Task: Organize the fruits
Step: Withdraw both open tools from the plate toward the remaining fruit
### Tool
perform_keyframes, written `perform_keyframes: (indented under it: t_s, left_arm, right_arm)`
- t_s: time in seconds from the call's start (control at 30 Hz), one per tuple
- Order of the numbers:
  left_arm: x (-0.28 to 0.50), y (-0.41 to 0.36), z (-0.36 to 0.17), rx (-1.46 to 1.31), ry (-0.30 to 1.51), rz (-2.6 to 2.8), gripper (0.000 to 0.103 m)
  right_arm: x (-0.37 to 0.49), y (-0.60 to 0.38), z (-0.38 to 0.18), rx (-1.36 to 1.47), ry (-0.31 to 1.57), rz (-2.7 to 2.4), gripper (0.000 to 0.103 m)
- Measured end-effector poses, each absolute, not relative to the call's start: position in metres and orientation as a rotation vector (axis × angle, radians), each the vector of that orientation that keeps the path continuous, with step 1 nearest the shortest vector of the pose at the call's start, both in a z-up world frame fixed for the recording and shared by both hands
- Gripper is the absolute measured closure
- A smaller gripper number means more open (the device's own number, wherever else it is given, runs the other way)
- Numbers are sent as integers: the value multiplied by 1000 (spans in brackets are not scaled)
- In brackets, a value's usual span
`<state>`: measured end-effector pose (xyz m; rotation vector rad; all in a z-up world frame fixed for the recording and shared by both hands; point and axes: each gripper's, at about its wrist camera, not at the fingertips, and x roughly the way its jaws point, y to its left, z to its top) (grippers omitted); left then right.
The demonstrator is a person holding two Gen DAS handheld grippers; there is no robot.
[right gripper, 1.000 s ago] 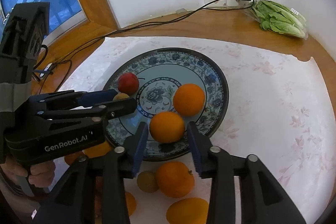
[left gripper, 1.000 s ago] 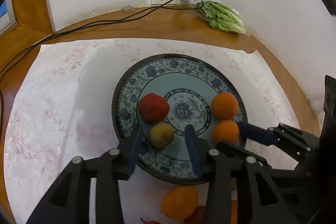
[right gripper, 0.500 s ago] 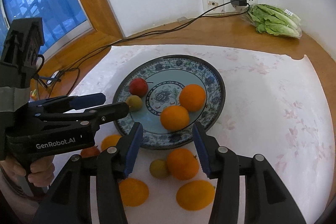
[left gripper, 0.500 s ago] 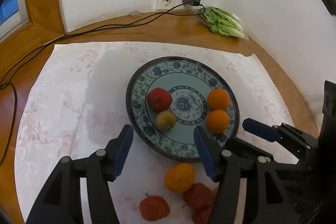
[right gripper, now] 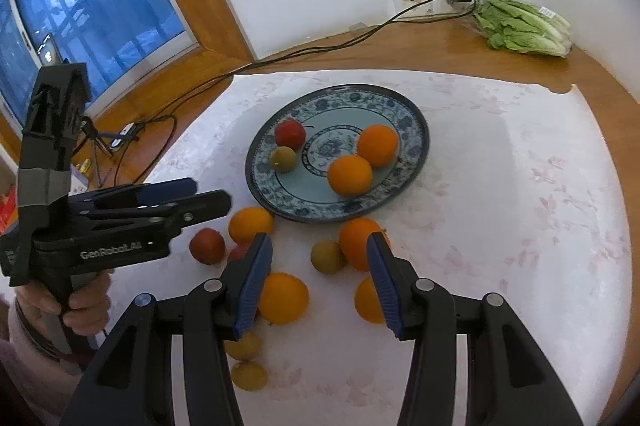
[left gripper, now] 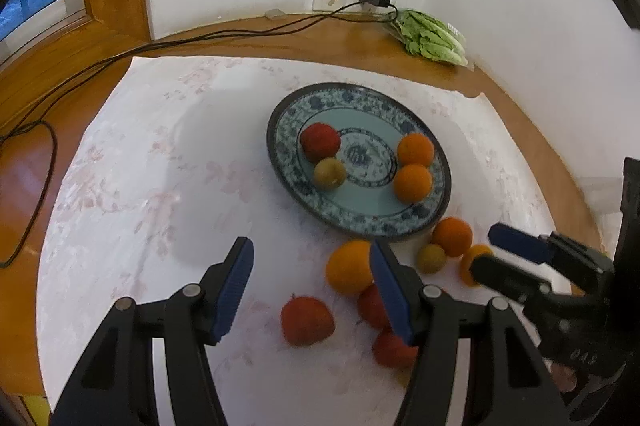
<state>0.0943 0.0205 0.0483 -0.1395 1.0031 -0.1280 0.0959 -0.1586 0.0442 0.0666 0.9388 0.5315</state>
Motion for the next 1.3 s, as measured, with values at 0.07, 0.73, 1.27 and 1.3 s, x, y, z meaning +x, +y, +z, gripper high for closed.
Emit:
perform_keyframes:
  t_s: [0.07, 0.73, 1.27, 1.3]
  left_arm:
    - [90, 23, 49, -137, 1005, -123, 39]
    - [49, 48, 37, -143, 1032, -76, 38]
    - [39, 49, 28, -138, 1050, -85, 38]
    - [39, 47, 27, -139, 1052, -88, 38]
  right_arm:
    - [93, -162, 44, 68, 939, 516, 53]
    - [70, -179, 33, 71, 990, 442, 52]
    - [58, -182, 25, 39, 1004, 426, 53]
    - [58, -183, 25, 38, 1005, 429, 53]
